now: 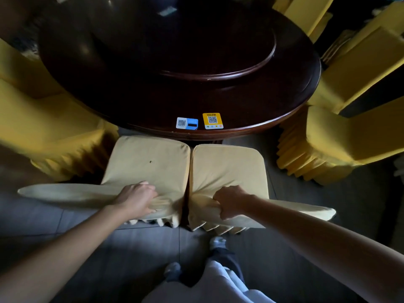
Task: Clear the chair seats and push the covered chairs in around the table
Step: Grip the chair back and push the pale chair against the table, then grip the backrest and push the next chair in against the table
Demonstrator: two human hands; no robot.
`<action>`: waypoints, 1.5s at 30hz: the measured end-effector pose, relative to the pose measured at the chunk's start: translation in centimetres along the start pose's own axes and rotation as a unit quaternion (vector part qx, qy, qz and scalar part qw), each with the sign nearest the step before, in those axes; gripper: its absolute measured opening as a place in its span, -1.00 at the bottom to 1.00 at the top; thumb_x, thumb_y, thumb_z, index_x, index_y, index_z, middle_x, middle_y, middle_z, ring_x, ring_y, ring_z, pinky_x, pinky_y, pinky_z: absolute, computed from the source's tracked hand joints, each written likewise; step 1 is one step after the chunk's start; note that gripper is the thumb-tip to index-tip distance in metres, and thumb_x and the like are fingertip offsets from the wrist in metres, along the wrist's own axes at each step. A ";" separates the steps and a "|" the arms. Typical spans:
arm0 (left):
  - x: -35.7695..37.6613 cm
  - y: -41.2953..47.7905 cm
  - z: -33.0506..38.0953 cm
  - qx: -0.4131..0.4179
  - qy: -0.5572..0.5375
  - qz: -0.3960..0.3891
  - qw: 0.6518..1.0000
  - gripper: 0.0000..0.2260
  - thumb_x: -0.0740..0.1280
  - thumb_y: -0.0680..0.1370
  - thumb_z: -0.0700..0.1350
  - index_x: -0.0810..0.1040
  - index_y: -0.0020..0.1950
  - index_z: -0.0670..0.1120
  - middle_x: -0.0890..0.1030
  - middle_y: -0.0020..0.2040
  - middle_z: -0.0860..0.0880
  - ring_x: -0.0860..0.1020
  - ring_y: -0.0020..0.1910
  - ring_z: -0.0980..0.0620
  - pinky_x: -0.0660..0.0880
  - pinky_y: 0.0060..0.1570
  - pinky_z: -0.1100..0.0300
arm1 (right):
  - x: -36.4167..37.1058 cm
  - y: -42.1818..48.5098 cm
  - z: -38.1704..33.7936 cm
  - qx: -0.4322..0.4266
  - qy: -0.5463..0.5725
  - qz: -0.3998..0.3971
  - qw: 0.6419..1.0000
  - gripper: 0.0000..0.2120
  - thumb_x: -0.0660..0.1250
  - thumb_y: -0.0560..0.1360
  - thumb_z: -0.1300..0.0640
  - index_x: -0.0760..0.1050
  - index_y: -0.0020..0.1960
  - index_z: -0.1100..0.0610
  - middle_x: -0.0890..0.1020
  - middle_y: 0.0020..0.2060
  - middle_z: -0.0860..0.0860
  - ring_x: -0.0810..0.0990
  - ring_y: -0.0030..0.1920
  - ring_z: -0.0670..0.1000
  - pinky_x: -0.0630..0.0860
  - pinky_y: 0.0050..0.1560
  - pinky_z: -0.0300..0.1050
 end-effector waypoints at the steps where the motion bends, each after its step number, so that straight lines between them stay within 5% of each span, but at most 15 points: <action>1: 0.0 0.1 -0.1 -0.002 -0.007 -0.013 1.000 -0.72 0.37 0.44 0.15 0.54 0.04 0.02 0.51 0.04 0.08 0.45 0.14 0.06 0.43 0.02 0.13 | 0.0 0.0 0.1 0.004 0.006 -0.003 1.000 -0.53 0.40 0.37 -0.05 0.48 0.24 0.06 0.59 0.07 0.05 0.58 0.08 0.11 0.50 -0.04 -0.07; 7: -0.8 1.7 0.3 -0.024 -0.060 -0.154 0.986 -0.57 0.33 0.39 0.28 0.52 -0.05 -0.07 0.55 -0.05 0.00 0.51 -0.11 0.00 0.39 -0.19 0.13 | 0.5 -0.1 0.4 0.028 0.049 -0.004 0.998 -0.48 0.41 0.36 -0.07 0.45 0.28 0.04 0.57 0.13 0.04 0.56 0.14 0.11 0.51 0.01 -0.06; 9: -1.4 2.3 1.3 -0.022 -0.123 -0.167 0.978 -0.51 0.26 0.45 0.31 0.54 0.08 -0.09 0.58 0.04 -0.04 0.52 -0.05 0.00 0.41 -0.12 0.12 | 0.9 -0.4 0.6 0.041 0.078 0.017 0.996 -0.50 0.39 0.37 -0.08 0.46 0.27 0.03 0.57 0.14 0.05 0.56 0.14 0.11 0.47 -0.04 -0.08; 11: -2.3 2.7 2.9 -0.004 -0.165 -0.108 0.980 -0.47 0.22 0.51 0.26 0.44 0.34 -0.06 0.49 0.30 -0.03 0.47 0.23 0.00 0.39 0.18 0.11 | 1.6 -0.9 0.9 0.049 0.116 0.036 0.991 -0.51 0.37 0.39 -0.13 0.45 0.25 0.03 0.58 0.14 0.05 0.55 0.14 0.13 0.46 -0.04 -0.07; 14: -4.2 3.7 6.2 0.049 -0.177 0.020 0.983 -0.36 0.13 0.51 0.29 0.20 0.51 -0.01 0.22 0.51 0.04 0.19 0.48 0.05 0.09 0.45 0.12 | 2.7 -1.9 2.0 0.027 0.185 0.052 0.981 -0.44 0.33 0.43 -0.23 0.38 0.34 -0.01 0.51 0.27 0.04 0.46 0.28 0.13 0.45 0.15 0.00; 19: -7.7 7.0 13.5 0.107 -0.175 0.100 0.974 -0.14 -0.18 0.32 0.39 -0.04 0.56 0.02 -0.10 0.57 0.08 -0.17 0.53 0.14 -0.26 0.46 0.14 | 2.3 -5.5 6.8 0.007 0.266 0.179 0.947 -0.38 0.26 0.50 -0.23 0.24 0.48 -0.03 0.21 0.51 -0.02 0.08 0.52 0.01 0.11 0.45 0.07; 23: -10.6 10.9 20.7 0.130 -0.169 0.150 0.965 -0.25 -0.09 0.45 0.36 -0.14 0.56 0.04 -0.20 0.56 0.08 -0.26 0.51 0.12 -0.29 0.45 0.13 | 2.8 -9.5 13.2 0.072 0.261 0.262 0.926 -0.38 0.19 0.54 -0.22 0.15 0.52 -0.04 0.03 0.55 -0.05 -0.11 0.55 0.00 -0.03 0.50 0.11; 27: -12.8 15.0 30.5 0.163 -0.160 0.142 0.963 -0.33 -0.01 0.53 0.26 -0.15 0.55 0.04 -0.20 0.56 0.03 -0.25 0.52 0.07 -0.29 0.46 0.08 | 6.3 -14.6 20.6 0.164 0.259 0.318 0.897 -0.39 0.15 0.55 -0.23 0.09 0.53 -0.07 -0.01 0.56 -0.04 -0.16 0.55 0.03 -0.04 0.51 0.13; 35: -14.3 21.0 50.2 0.287 -0.113 0.123 0.943 -0.03 -0.55 0.23 0.47 -0.18 0.55 0.06 -0.23 0.56 0.03 -0.27 0.52 0.05 -0.26 0.48 -0.02 | 16.6 -26.2 33.3 0.324 0.306 0.337 0.829 -0.37 0.15 0.57 -0.19 0.03 0.55 -0.04 -0.04 0.56 -0.05 -0.18 0.55 0.02 -0.06 0.50 0.13; 45: -17.2 25.7 66.2 0.377 -0.058 0.067 0.922 -0.07 -0.50 0.23 0.46 -0.25 0.54 0.08 -0.30 0.54 0.05 -0.33 0.50 0.06 -0.35 0.42 -0.04 | 23.7 -34.1 42.8 0.418 0.355 0.331 0.768 -0.36 0.07 0.57 -0.24 -0.03 0.56 -0.07 -0.08 0.55 -0.13 -0.23 0.53 -0.03 -0.09 0.51 0.15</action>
Point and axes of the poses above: each hand's wrist, its own y-axis towards the middle knuckle, its own x-axis out of the palm, z = x × y, the point moved 3 cm from there along y, towards the middle knuckle
